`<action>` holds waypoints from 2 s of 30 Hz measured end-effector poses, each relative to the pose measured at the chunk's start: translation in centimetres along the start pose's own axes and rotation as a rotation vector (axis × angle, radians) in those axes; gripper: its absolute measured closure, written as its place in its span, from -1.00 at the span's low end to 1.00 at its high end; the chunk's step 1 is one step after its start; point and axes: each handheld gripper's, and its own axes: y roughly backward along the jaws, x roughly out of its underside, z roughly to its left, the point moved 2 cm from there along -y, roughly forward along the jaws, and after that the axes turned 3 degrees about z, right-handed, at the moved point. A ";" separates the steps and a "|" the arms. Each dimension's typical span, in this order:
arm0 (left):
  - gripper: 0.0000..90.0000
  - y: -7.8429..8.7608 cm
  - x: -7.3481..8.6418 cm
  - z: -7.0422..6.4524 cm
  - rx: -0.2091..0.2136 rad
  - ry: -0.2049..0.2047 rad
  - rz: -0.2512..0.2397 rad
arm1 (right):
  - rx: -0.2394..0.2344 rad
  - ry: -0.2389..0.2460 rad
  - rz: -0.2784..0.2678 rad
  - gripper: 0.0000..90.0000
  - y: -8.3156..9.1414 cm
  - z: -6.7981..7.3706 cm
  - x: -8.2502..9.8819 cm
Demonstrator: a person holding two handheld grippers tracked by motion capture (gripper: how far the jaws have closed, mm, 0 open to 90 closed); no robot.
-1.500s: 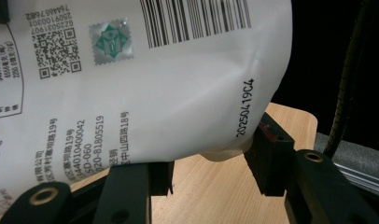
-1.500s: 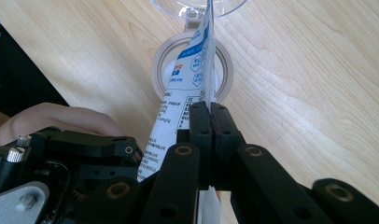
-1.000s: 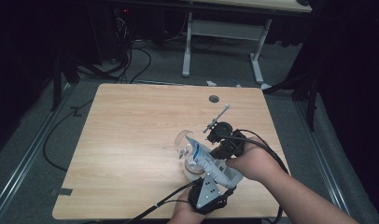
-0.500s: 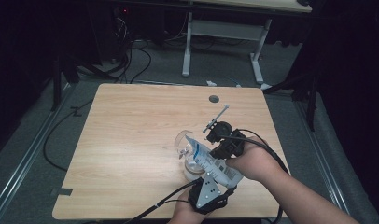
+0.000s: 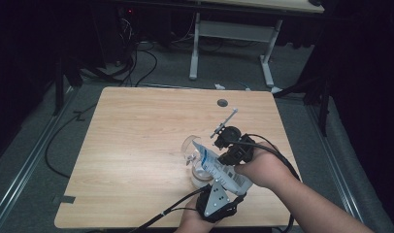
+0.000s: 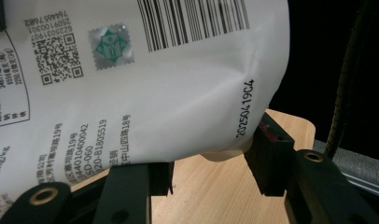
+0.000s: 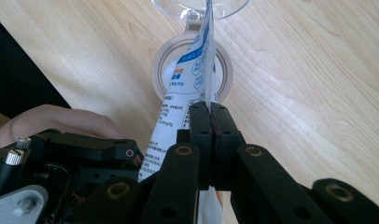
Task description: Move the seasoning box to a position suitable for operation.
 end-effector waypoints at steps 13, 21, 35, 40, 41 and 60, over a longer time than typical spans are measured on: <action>0.26 0.1 -0.1 0.1 -0.005 -0.006 -0.002 | -0.003 0.006 -0.004 0.99 0.1 0.1 -0.1; 0.26 0.1 -0.1 0.2 -0.008 -0.005 -0.002 | 0.000 0.008 -0.004 0.99 0.0 0.2 -0.3; 0.26 0.1 -0.1 0.2 -0.008 -0.004 -0.003 | -0.001 0.008 -0.004 0.99 0.0 0.2 -0.3; 0.26 0.1 0.0 0.2 -0.009 -0.006 -0.002 | -0.004 0.006 -0.005 0.99 0.0 0.1 -0.3; 0.26 0.1 0.0 0.2 -0.008 -0.006 -0.001 | -0.004 0.006 -0.005 0.99 0.0 0.1 -0.3; 0.26 0.0 0.0 0.3 -0.010 0.003 -0.004 | -0.003 0.006 -0.002 0.99 -0.3 0.1 -0.5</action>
